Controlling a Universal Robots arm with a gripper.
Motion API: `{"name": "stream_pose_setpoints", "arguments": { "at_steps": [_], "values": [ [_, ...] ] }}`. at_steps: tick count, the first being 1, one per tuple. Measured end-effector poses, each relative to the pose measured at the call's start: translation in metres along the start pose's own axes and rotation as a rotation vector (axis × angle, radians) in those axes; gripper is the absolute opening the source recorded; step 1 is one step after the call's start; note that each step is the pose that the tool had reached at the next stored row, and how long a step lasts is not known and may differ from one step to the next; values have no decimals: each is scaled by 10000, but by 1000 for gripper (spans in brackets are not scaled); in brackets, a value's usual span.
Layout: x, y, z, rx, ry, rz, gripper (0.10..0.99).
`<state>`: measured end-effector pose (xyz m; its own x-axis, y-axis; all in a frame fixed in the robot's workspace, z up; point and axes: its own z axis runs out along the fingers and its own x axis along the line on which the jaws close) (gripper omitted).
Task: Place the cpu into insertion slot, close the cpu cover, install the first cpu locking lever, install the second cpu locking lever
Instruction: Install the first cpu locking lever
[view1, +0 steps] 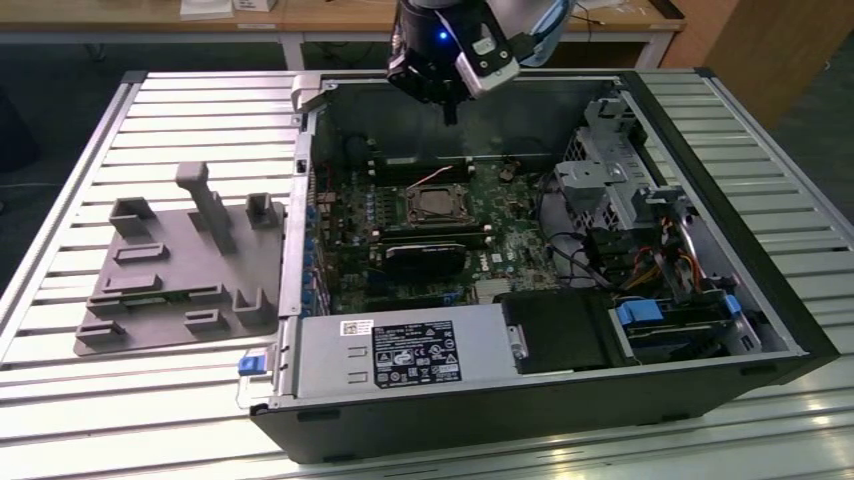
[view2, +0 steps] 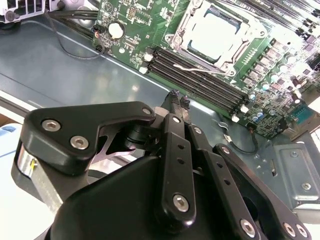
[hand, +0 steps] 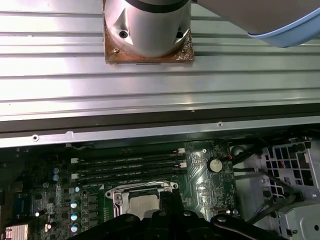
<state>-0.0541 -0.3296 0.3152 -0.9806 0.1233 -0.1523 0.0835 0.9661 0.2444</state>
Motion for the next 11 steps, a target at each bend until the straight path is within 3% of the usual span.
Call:
{"name": "stream_pose_setpoints", "arguments": {
  "at_steps": [11],
  "values": [
    [50, -17, 47, -13, -103, -24, 102]
  ]
}}
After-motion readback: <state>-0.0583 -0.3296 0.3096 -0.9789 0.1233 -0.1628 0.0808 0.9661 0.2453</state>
